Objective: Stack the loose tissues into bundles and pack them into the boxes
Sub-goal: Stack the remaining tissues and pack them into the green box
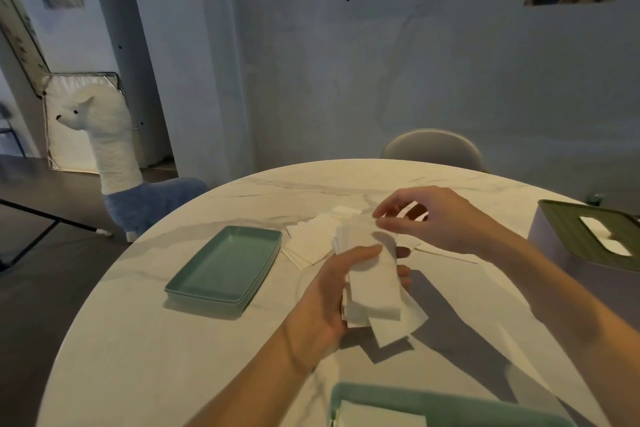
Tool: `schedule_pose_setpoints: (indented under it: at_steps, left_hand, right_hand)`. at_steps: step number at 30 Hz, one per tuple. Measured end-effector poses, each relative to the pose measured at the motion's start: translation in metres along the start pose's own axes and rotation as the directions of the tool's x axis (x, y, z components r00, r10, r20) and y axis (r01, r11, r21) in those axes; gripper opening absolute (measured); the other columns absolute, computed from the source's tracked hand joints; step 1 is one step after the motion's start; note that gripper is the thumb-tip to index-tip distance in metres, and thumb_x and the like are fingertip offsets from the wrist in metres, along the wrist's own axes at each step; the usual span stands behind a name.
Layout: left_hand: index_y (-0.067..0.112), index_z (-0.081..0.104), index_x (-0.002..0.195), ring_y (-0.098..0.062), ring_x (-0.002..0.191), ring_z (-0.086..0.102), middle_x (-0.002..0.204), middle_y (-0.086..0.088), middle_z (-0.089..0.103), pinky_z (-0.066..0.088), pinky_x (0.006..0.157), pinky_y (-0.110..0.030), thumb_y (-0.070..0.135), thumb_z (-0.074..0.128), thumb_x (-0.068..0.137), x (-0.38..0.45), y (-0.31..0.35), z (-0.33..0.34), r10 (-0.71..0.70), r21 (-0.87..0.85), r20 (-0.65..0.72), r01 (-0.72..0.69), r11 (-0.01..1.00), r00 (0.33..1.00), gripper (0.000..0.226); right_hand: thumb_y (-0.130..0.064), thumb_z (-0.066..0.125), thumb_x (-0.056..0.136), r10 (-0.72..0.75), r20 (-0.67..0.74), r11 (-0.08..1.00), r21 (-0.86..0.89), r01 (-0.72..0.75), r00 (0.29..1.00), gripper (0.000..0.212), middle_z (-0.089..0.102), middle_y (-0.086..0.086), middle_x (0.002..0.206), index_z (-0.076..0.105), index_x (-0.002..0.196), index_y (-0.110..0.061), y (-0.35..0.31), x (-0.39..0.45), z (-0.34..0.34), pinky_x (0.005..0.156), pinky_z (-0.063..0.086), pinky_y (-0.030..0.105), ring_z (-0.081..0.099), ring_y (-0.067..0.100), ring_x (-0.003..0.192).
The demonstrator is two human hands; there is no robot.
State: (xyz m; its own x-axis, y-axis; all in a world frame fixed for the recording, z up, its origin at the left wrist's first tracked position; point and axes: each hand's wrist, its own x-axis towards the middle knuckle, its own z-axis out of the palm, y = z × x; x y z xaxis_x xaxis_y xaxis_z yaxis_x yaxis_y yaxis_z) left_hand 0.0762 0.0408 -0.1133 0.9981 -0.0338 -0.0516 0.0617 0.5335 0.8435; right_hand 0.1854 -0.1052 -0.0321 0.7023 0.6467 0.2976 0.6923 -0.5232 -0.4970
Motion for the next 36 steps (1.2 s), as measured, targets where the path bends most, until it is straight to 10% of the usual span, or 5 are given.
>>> schedule_pose_setpoints:
  at_steps: [14, 18, 24, 30, 36]
  left_hand:
    - [0.005, 0.068, 0.119, -0.031, 0.093, 0.071, 0.104, -0.019, 0.071, 0.057, 0.087, -0.042, 0.009, 0.066, 0.084, 0.002, -0.004, 0.002, -0.123, 0.052, 0.122, 0.118, 0.992, 0.985, 0.036]
    - [0.008, 0.068, 0.119, -0.032, 0.073, 0.067, 0.092, -0.021, 0.067, 0.06, 0.07, -0.04, 0.017, 0.075, 0.076, 0.014, 0.002, 0.011, -0.048, -0.132, 0.032, 0.052, 0.99, 0.998, 0.045]
    - [0.014, 0.077, 0.118, -0.032, 0.106, 0.065, 0.115, -0.019, 0.068, 0.051, 0.107, -0.051, 0.079, 0.055, 0.087, 0.007, 0.001, -0.003, -0.048, -0.202, 0.021, 0.051, 0.978, 0.999, 0.075]
    - [0.015, 0.061, 0.141, -0.031, 0.108, 0.065, 0.122, -0.019, 0.068, 0.055, 0.1, -0.049, 0.014, 0.074, 0.09, -0.004, 0.004, 0.001, 0.058, -0.133, -0.021, -0.06, 0.989, 0.998, 0.053]
    - [0.032, 0.065, 0.136, -0.031, 0.107, 0.069, 0.122, -0.014, 0.069, 0.055, 0.095, -0.06, -0.007, 0.057, 0.09, 0.001, 0.007, -0.003, 0.141, -0.363, -0.092, -0.166, 0.917, 0.986, 0.06]
  right_hand:
    - [-0.024, 0.066, 0.098, -0.046, -0.495, 0.944, 0.262, 0.2, 0.868, 0.012, 0.072, -0.008, 0.093, 0.074, 0.104, -0.018, -0.004, -0.001, -0.017, 0.072, 0.056, 0.019, 0.066, 0.008, 0.086]
    - [-0.021, 0.067, 0.094, -0.104, -0.141, 0.794, 0.584, 0.168, 0.984, 0.016, 0.075, -0.004, 0.089, 0.075, 0.105, -0.012, -0.02, -0.012, -0.032, 0.069, 0.056, 0.021, 0.066, 0.008, 0.078]
    - [-0.036, 0.073, 0.091, -0.093, 0.012, 0.993, 0.074, 0.092, 0.996, 0.009, 0.072, -0.024, 0.091, 0.076, 0.098, -0.035, -0.011, -0.005, 0.002, 0.074, 0.05, 0.01, 0.065, -0.003, 0.088]
    - [-0.04, 0.07, 0.092, 0.049, -0.059, 0.997, 0.062, -0.045, 0.997, 0.012, 0.072, -0.015, 0.098, 0.07, 0.1, -0.031, -0.006, -0.002, 0.01, 0.075, 0.053, 0.015, 0.067, 0.003, 0.083]
    - [-0.045, 0.086, 0.07, 0.251, 0.533, 0.884, 0.215, -0.416, 0.808, 0.059, 0.074, 0.004, 0.11, 0.063, 0.117, -0.017, -0.005, -0.011, 0.002, 0.08, 0.061, 0.027, 0.075, 0.019, 0.094]
